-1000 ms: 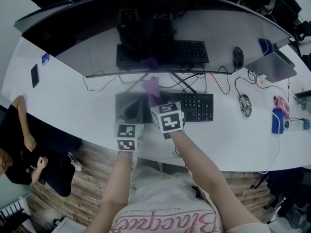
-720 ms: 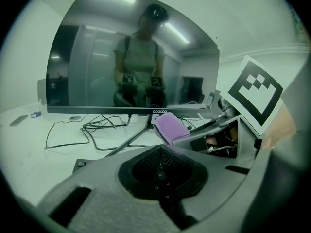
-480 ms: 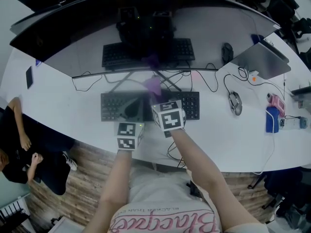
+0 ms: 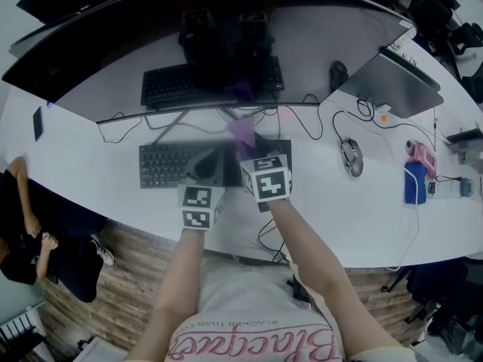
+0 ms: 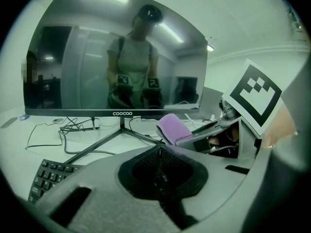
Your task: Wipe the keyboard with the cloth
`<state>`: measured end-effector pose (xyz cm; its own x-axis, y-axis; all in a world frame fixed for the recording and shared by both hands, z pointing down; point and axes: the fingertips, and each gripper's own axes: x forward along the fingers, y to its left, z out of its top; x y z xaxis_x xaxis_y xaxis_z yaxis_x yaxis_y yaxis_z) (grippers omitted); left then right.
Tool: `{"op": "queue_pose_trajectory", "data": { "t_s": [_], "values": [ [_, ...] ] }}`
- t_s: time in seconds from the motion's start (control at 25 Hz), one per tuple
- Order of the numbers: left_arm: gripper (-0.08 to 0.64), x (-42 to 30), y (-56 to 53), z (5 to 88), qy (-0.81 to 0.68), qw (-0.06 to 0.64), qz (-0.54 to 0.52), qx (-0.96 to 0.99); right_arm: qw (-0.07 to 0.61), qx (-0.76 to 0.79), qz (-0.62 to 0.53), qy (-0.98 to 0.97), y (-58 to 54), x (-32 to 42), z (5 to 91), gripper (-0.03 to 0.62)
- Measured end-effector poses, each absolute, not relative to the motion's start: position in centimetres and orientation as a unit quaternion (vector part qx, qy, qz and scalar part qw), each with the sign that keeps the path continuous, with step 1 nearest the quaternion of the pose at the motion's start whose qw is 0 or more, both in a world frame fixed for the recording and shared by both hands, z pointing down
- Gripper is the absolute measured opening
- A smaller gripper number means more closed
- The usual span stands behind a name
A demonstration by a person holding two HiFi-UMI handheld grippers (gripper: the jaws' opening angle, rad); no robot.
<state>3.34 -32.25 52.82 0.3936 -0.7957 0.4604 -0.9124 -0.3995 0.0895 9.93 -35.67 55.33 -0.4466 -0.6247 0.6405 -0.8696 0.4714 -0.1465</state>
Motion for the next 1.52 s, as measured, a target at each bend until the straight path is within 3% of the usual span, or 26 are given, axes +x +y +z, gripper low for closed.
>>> {"op": "queue_pose_trajectory", "data": {
  "t_s": [1.0, 1.52],
  "values": [
    [0.008, 11.8, -32.3, 52.8, -0.481, 0.153, 0.181, 0.844, 0.271, 0.522, 0.227, -0.776, -36.3, 22.2, 55.4, 0.087],
    [0.008, 10.7, -31.3, 51.5, -0.463, 0.135, 0.183, 0.857, 0.258, 0.578, 0.234, -0.738, -35.0, 26.2, 53.1, 0.087]
  ]
}}
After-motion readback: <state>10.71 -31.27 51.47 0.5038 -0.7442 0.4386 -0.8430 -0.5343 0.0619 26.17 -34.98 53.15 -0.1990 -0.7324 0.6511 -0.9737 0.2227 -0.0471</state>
